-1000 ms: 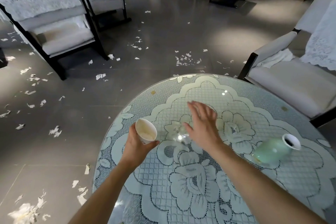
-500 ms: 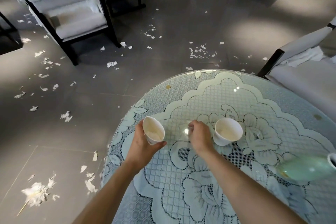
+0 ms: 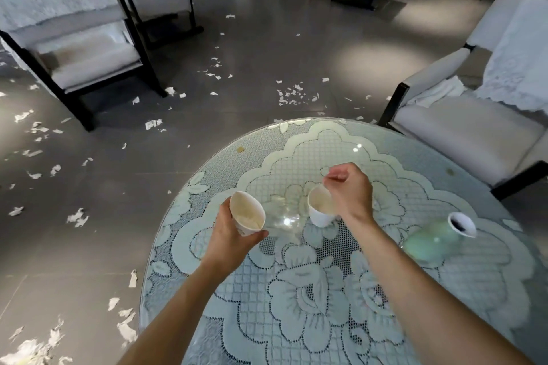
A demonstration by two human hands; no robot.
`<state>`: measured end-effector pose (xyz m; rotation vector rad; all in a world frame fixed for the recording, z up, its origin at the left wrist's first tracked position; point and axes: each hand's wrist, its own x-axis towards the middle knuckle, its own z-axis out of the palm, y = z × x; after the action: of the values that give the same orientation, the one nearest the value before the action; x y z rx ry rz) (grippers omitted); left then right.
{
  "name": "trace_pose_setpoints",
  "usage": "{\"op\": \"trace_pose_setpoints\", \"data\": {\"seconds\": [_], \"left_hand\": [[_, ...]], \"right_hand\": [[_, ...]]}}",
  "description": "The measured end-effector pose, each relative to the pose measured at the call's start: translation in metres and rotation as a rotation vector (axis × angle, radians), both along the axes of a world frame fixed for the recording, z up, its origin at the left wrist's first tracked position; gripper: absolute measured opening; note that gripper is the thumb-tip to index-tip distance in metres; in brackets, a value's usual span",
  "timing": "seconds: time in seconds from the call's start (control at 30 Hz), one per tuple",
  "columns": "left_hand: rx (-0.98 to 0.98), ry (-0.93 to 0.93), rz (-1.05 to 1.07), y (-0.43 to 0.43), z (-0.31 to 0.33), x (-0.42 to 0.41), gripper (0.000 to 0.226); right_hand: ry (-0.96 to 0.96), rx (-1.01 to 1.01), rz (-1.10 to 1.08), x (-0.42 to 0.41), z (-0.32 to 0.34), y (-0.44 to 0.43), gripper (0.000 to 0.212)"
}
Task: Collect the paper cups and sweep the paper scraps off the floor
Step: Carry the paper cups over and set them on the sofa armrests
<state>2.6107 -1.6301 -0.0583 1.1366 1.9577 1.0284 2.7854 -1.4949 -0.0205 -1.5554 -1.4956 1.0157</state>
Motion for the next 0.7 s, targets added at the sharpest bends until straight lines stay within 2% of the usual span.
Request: {"op": "trace_pose_setpoints", "data": {"seconds": [0.37, 0.4, 0.5, 0.57, 0.7], "left_hand": [[0.023, 0.010, -0.010, -0.009, 0.006, 0.018, 0.089], [0.025, 0.013, -0.010, -0.011, 0.007, 0.019, 0.089], [0.024, 0.007, -0.006, -0.018, 0.010, 0.024, 0.088], [0.020, 0.013, 0.001, -0.023, 0.014, 0.027, 0.088], [0.032, 0.038, 0.000, -0.032, 0.025, 0.037, 0.086]], "right_hand": [[-0.173, -0.064, 0.128, 0.030, -0.013, 0.000, 0.036], [-0.204, -0.044, 0.160, 0.029, -0.013, 0.000, 0.041], [-0.443, -0.140, 0.340, 0.024, -0.017, -0.004, 0.082], [-0.547, -0.202, 0.417, 0.020, -0.020, -0.011, 0.089], [-0.361, -0.191, 0.389, 0.028, -0.009, -0.020, 0.080]]}}
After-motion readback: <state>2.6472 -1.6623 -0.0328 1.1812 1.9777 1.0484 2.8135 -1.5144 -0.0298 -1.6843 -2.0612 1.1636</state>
